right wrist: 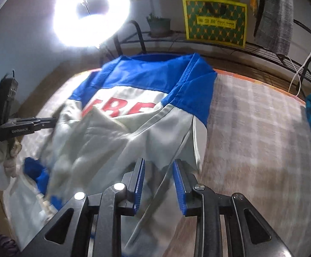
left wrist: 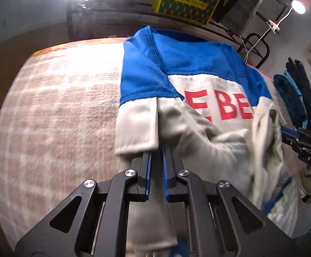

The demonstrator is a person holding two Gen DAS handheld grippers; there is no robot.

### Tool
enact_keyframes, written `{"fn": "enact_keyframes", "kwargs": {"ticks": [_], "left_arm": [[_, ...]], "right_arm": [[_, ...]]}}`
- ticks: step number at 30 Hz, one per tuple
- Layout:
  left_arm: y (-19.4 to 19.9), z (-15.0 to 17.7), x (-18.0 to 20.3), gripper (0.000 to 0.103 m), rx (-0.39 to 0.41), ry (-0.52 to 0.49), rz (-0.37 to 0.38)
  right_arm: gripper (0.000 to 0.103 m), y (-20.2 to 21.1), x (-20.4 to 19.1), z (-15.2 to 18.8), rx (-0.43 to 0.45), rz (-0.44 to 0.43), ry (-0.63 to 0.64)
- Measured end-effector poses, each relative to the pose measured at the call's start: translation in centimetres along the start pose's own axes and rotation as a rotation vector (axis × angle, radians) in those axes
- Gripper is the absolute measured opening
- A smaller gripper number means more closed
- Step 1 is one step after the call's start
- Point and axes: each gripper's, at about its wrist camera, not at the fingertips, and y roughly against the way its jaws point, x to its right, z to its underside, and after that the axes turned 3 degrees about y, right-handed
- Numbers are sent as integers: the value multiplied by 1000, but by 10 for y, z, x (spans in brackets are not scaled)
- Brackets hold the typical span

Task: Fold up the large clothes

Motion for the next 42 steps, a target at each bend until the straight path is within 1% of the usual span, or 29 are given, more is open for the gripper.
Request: {"fn": "enact_keyframes", "kwargs": {"ticks": [3, 6, 7, 8, 9, 11, 13, 14, 16, 17, 18, 19, 20, 22, 24, 25, 26, 27, 28, 29, 31, 33, 34, 35, 36, 37, 38, 41, 42], "left_arm": [[-10, -5, -1, 7, 12, -32, 7], [-12, -11, -5, 7, -4, -25, 36], [-12, -17, -9, 7, -31, -22, 58], [-11, -21, -10, 7, -42, -17, 71], [-6, -30, -15, 7, -39, -7, 91], [2, -47, -25, 7, -20, 12, 107], [0, -59, -32, 7, -56, 32, 157], [-5, -63, -34, 7, -82, 29, 161], [-12, -65, -33, 7, -112, 3, 166], [-13, -63, -32, 11, -127, -16, 183], [-14, -59, -31, 15, -149, -43, 191], [-14, -56, -32, 18, -159, -61, 182], [-13, -53, -34, 18, -168, -68, 176], [-3, -48, -41, 18, -192, -66, 200], [10, -46, -43, 18, -188, -81, 205], [19, -48, -46, 19, -177, -86, 219], [25, -51, -49, 19, -169, -80, 229], [29, -56, -52, 19, -153, -64, 234], [31, -64, -57, 24, -126, -36, 227], [31, -70, -60, 31, -105, -14, 217], [24, -82, -68, 31, -64, 42, 222], [13, -86, -71, 31, -59, 49, 186], [7, -83, -72, 31, -63, 58, 201], [1, -77, -71, 31, -84, 61, 230], [-6, -70, -67, 31, -107, 43, 232], [-14, -62, -61, 31, -128, -7, 189], [-20, -57, -58, 31, -135, -35, 160], [-24, -60, -67, 31, -126, 45, 199], [-20, -65, -74, 31, -103, 83, 219]], "right_arm": [[28, -14, 2, -8, 2, -20, 20], [27, -25, 4, -20, -17, -33, 29], [27, -28, 5, -25, -30, -42, 37], [27, -29, 6, -31, -35, -53, 48], [27, -27, 8, -37, -30, -64, 60], [28, -18, 19, -50, 5, -89, 54], [33, -10, 35, -60, 43, -136, 21], [36, -7, 44, -65, 63, -146, -1], [53, -7, 61, -70, 89, -149, -43], [56, -9, 68, -72, 94, -151, -68], [56, -13, 79, -72, 94, -158, -101], [56, -16, 85, -73, 93, -162, -118], [56, -19, 92, -72, 90, -162, -132], [56, -24, 100, -70, 79, -163, -135], [56, -26, 104, -69, 75, -161, -121], [56, -27, 107, -69, 74, -166, -121], [57, -28, 110, -69, 75, -172, -125], [61, -30, 113, -69, 77, -178, -133], [64, -33, 115, -70, 82, -187, -146], [64, -36, 117, -71, 86, -193, -157], [64, -44, 119, -73, 90, -196, -188], [63, -51, 118, -76, 84, -196, -201], [63, -54, 116, -78, 81, -193, -199], [63, -57, 113, -80, 76, -194, -189], [63, -58, 111, -83, 76, -192, -178], [63, -60, 111, -84, 75, -187, -171], [63, -62, 111, -87, 75, -179, -168], [63, -69, 117, -90, 77, -177, -194], [63, -71, 118, -91, 76, -184, -202]]}}
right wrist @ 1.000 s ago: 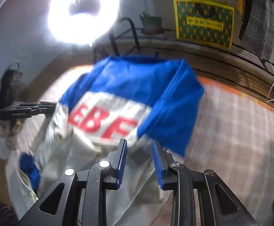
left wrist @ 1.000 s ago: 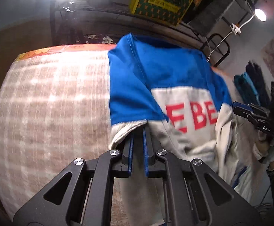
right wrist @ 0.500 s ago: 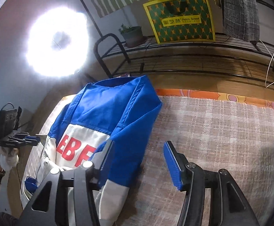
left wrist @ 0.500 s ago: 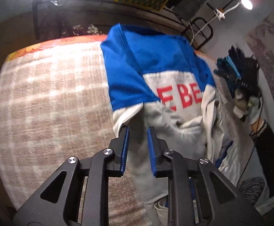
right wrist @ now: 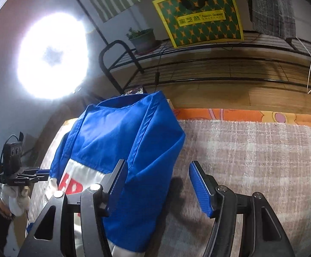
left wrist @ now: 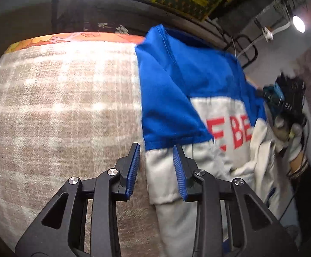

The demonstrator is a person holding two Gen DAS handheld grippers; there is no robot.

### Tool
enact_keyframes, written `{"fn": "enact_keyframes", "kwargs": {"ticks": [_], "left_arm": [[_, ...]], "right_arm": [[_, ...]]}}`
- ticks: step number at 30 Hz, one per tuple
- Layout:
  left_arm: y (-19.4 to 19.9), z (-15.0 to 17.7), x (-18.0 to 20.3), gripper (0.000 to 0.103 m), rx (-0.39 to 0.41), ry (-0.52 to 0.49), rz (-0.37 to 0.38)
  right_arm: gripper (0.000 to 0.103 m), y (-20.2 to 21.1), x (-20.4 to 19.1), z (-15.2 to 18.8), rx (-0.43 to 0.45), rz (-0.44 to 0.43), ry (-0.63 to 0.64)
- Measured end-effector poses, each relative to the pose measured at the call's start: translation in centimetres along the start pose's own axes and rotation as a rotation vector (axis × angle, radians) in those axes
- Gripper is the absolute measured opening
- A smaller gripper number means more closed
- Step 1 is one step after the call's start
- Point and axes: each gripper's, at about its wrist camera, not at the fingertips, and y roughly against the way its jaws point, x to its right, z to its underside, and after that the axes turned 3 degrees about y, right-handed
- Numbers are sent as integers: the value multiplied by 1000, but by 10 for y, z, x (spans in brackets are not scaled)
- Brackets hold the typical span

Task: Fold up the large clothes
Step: 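Lift the folded jacket with both tools and flip it over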

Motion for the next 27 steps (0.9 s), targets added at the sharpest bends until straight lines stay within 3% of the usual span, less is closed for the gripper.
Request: {"fn": "enact_keyframes", "kwargs": {"ticks": [1, 5, 9, 13, 14, 16, 18, 20, 22, 27], "left_arm": [[3, -4, -2, 32, 17, 12, 5], [13, -35, -20, 61, 111, 116, 31], [-14, -63, -28, 62, 53, 206, 130], [-44, -74, -14, 61, 17, 199, 134], [-46, -77, -9, 62, 38, 189, 122], [-51, -83, -1, 62, 44, 188, 99], [-54, -85, 5, 55, 51, 190, 76], [-60, -88, 12, 17, 50, 158, -2], [-60, -87, 20, 5, 65, 124, -32], [-41, -78, 31, 1, 142, 100, -17]], "right_arm": [[63, -2, 1, -1, -3, -5, -2], [63, -9, 4, -5, -6, -7, -1], [63, -21, 8, -13, 0, -39, -43], [63, -34, 3, -20, -4, -42, -40], [63, -36, 2, -23, -6, -48, -44], [46, -40, 1, -25, -11, -60, -55], [34, -44, 1, -27, -28, -62, -61], [19, -45, -2, -28, -28, -44, -47], [6, -42, -6, -28, -26, -30, -34], [1, -22, -23, -34, 13, -4, 17]]}}
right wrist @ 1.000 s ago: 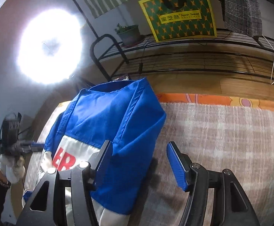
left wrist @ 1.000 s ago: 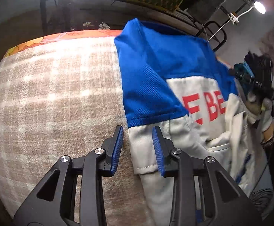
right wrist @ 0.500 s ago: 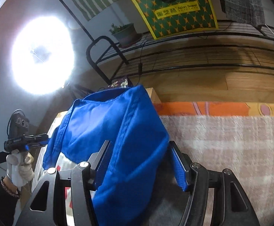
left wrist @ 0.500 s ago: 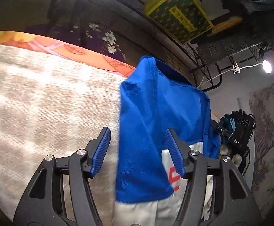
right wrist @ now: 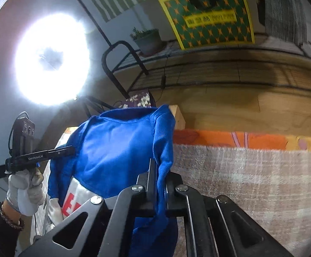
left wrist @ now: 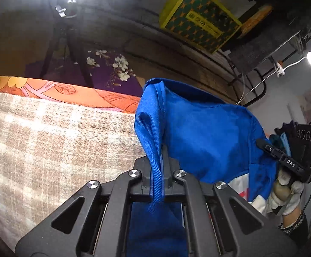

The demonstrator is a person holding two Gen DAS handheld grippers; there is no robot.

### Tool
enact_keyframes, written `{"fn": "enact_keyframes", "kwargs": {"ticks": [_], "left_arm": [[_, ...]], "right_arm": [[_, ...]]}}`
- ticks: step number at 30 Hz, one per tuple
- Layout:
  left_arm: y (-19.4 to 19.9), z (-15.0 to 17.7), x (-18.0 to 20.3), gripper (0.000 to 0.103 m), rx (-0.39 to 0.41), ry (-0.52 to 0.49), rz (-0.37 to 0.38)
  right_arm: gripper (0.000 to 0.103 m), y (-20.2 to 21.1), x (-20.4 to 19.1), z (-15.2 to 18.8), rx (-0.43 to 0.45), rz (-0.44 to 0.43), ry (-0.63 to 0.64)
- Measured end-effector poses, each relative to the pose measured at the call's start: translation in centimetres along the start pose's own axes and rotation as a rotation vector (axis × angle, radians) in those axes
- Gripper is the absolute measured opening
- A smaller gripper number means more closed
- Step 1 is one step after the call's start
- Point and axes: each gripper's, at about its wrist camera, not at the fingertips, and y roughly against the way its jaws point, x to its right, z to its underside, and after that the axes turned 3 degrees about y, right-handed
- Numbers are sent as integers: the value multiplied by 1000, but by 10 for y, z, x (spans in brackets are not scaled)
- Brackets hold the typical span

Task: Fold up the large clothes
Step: 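Lift the folded jacket with both tools and flip it over, then lower the flipped jacket onto the bed with both tools and release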

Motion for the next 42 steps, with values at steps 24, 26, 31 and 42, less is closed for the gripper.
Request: {"fn": "enact_keyframes", "kwargs": {"ticks": [24, 26, 31, 42], "left_arm": [[221, 140, 65, 1, 161, -120, 111], [231, 159, 63, 1, 163, -121, 108], [248, 210, 56, 1, 150, -124, 91], [299, 316, 23, 1, 78, -187, -8]], "right_arm": [[0, 218, -140, 74, 133, 23, 170], [0, 230, -151, 94, 133, 28, 179], [0, 253, -171, 143, 128, 18, 184], [30, 321, -191, 247, 111, -7, 214]]}}
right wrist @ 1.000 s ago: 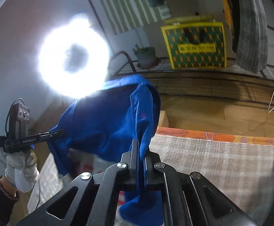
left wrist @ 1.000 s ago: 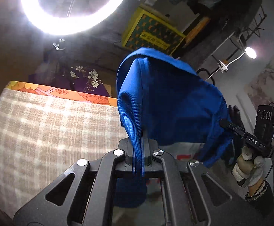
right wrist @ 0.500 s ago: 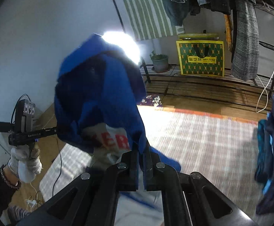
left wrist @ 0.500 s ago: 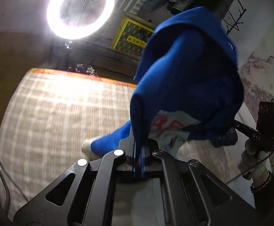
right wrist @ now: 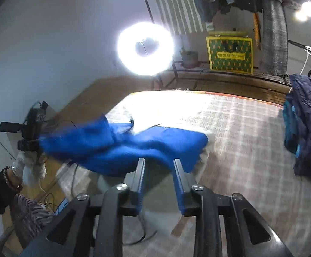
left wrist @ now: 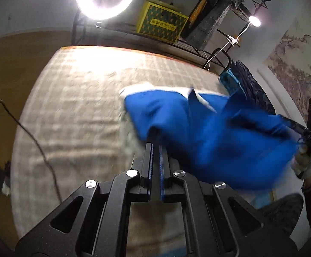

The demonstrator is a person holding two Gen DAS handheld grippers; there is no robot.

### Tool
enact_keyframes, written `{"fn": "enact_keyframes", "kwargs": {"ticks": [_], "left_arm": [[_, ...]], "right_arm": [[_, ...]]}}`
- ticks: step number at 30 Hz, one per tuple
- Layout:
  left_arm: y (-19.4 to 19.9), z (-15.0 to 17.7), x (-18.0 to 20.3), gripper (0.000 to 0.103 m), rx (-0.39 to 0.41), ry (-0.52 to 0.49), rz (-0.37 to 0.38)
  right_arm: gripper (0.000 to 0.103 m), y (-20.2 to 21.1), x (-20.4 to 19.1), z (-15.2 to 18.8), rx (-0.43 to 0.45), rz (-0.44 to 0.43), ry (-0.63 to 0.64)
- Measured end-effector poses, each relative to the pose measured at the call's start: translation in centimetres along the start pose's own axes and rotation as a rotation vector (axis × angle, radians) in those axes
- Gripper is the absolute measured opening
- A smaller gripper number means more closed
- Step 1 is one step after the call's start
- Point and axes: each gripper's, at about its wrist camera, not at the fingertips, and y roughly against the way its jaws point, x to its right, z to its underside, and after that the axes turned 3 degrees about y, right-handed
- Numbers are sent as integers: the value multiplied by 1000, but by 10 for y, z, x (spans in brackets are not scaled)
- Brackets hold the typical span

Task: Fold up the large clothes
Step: 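Lower the flipped jacket onto the bed with both tools and release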

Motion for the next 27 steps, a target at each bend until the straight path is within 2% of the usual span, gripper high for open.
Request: {"fn": "enact_keyframes", "kwargs": {"ticks": [4, 7, 12, 15, 18, 21, 23, 27], "left_arm": [[43, 29, -8, 1, 33, 52, -5], [68, 37, -6, 1, 46, 92, 30], [110, 45, 24, 1, 77, 88, 70], [147, 43, 45, 1, 107, 88, 112], [194, 39, 72, 1, 149, 60, 122], [234, 35, 96, 10, 200, 3, 109], [258, 32, 108, 23, 229, -15, 106], [272, 27, 117, 26, 252, -29, 91]], "right_arm": [[31, 46, -18, 20, 56, -17, 1], [31, 77, -29, 27, 93, -39, -10], [34, 130, -50, 35, 149, -33, 1], [34, 163, -64, 37, 187, -21, 22], [35, 196, -75, 33, 230, -5, 42], [35, 227, -86, 28, 275, 12, 65], [35, 243, -90, 25, 302, 22, 75], [47, 255, -92, 22, 330, 42, 85]]}}
